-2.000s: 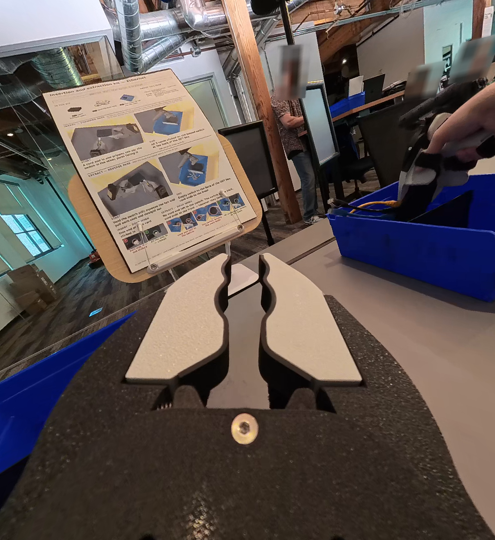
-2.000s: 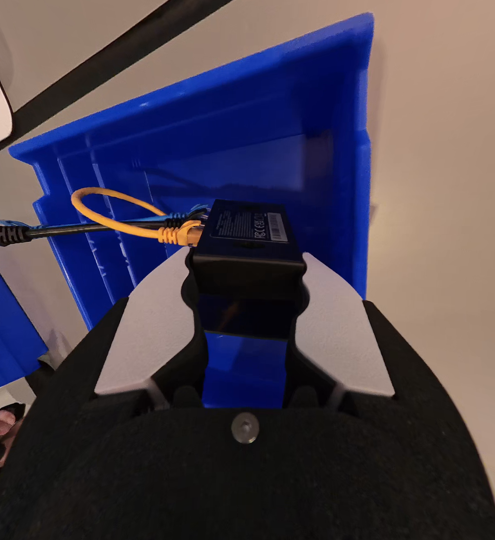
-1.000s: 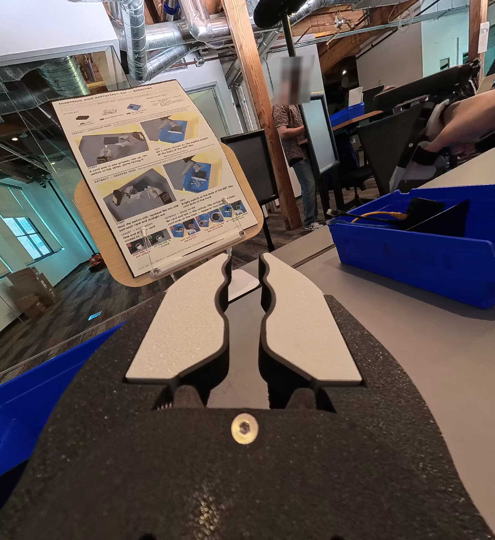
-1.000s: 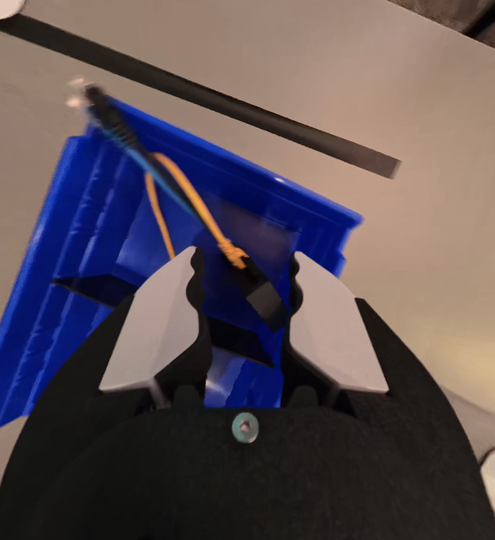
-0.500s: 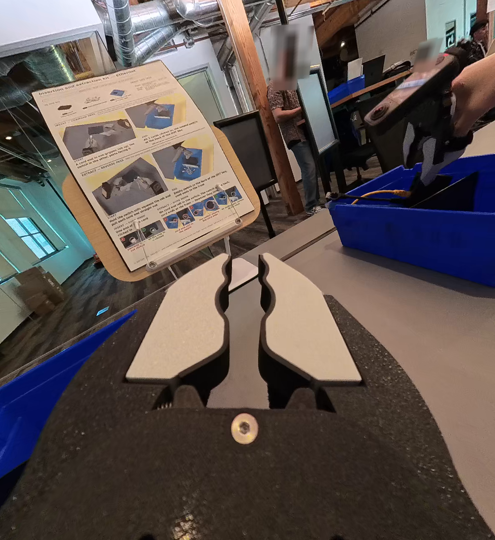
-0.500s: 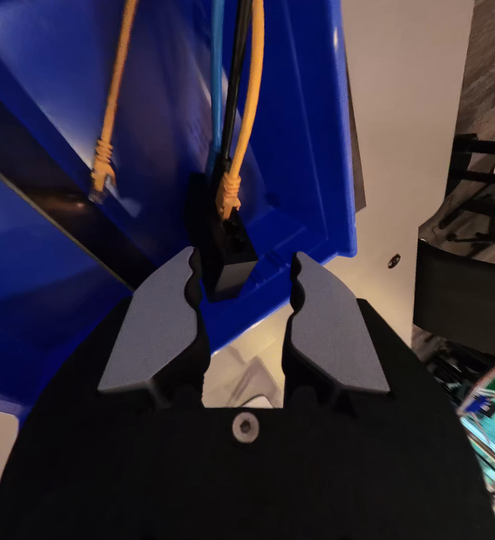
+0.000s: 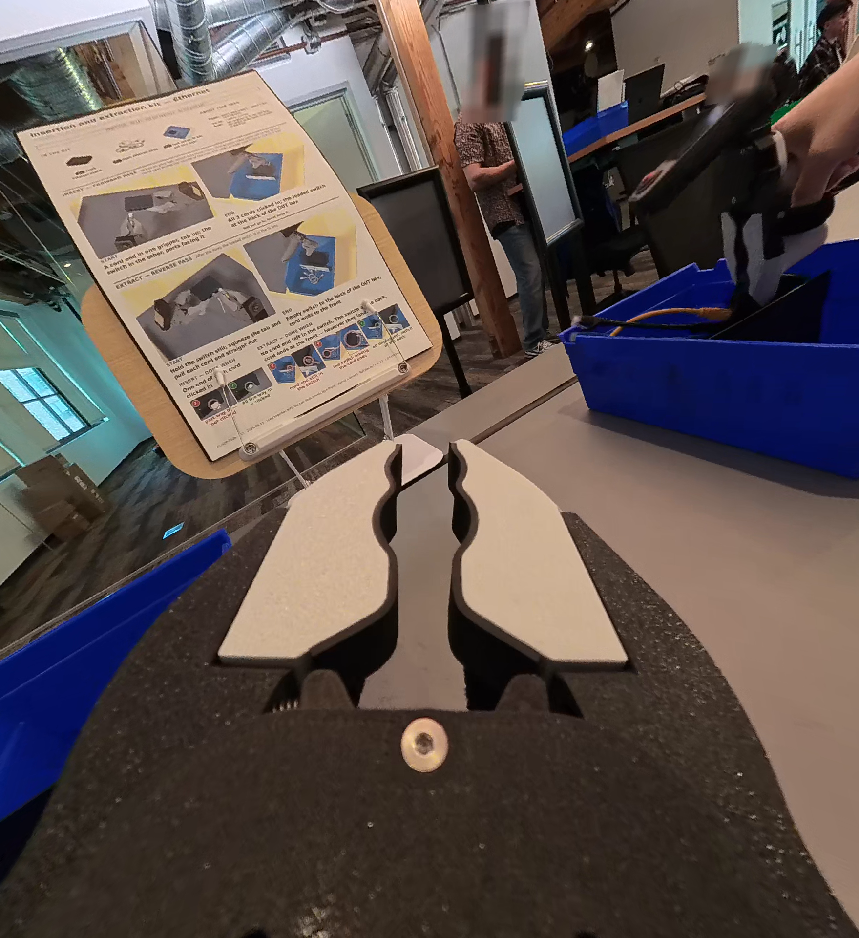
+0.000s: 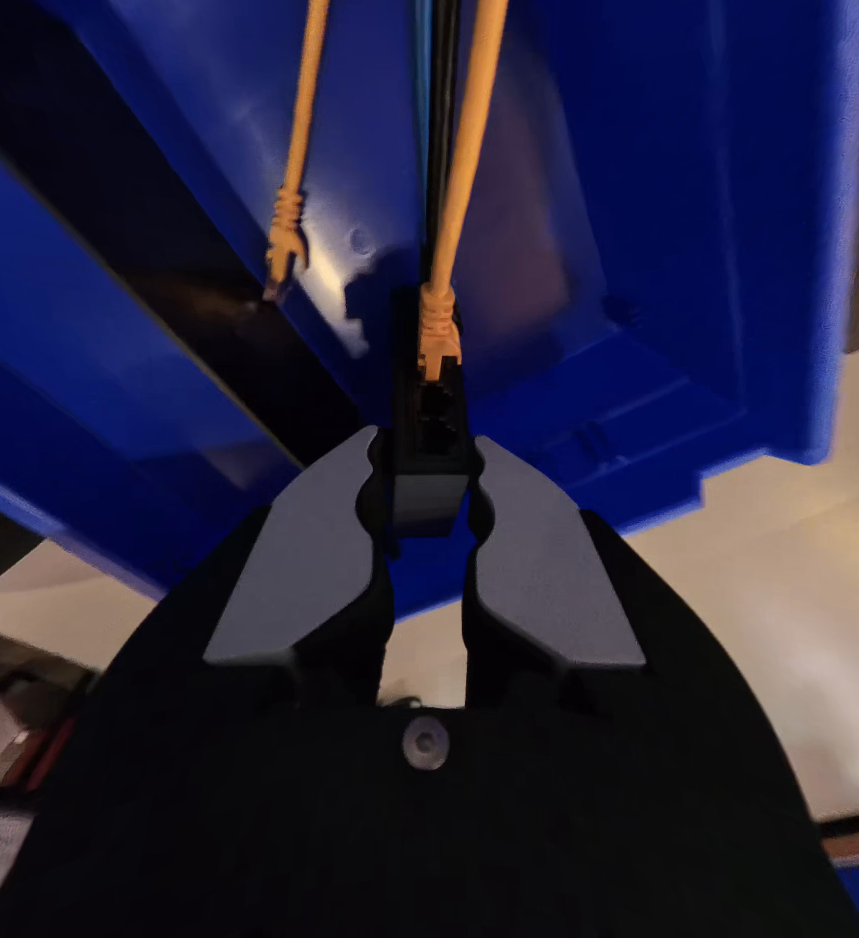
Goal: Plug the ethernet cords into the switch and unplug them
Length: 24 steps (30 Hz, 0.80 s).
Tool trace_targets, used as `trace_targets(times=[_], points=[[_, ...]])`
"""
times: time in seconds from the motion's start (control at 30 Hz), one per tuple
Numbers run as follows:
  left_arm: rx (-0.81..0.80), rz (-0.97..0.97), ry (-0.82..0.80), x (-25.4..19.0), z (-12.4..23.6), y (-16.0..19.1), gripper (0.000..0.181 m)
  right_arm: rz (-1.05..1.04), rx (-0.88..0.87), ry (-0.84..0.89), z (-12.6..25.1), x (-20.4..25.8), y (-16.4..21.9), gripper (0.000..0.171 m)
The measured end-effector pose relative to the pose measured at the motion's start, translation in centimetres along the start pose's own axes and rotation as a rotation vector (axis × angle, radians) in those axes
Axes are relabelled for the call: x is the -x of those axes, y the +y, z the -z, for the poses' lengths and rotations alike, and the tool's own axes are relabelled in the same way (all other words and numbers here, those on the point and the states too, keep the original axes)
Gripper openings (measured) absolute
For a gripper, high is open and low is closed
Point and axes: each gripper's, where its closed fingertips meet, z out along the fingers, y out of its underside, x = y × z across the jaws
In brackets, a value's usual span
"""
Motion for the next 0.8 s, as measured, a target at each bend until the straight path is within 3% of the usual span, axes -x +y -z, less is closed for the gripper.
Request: trace_targets(times=[0.33,0.5,0.67,0.8], points=[[-0.001,-0.007,-0.005,0.1,0.0,0.0,0.016,0.002,0.194,0.004,0.4,0.2,0.9,0.027],[-0.013,-0.006,-0.011,0.3,0.2,-0.4,0.016,-0.015,0.164,0.077,0.7,-0.7,0.6,0.035],[-0.029,0.015,-0.018,0.7,0.5,-0.8,0.017,-0.034,-0.104,0.240,4.8,-1.2,-1.0,0.040],[-0.051,0.033,-0.024,1.1,0.9,-1.5,0.017,-0.091,-0.528,0.467,12.2,-0.1,-1.1,0.034]])
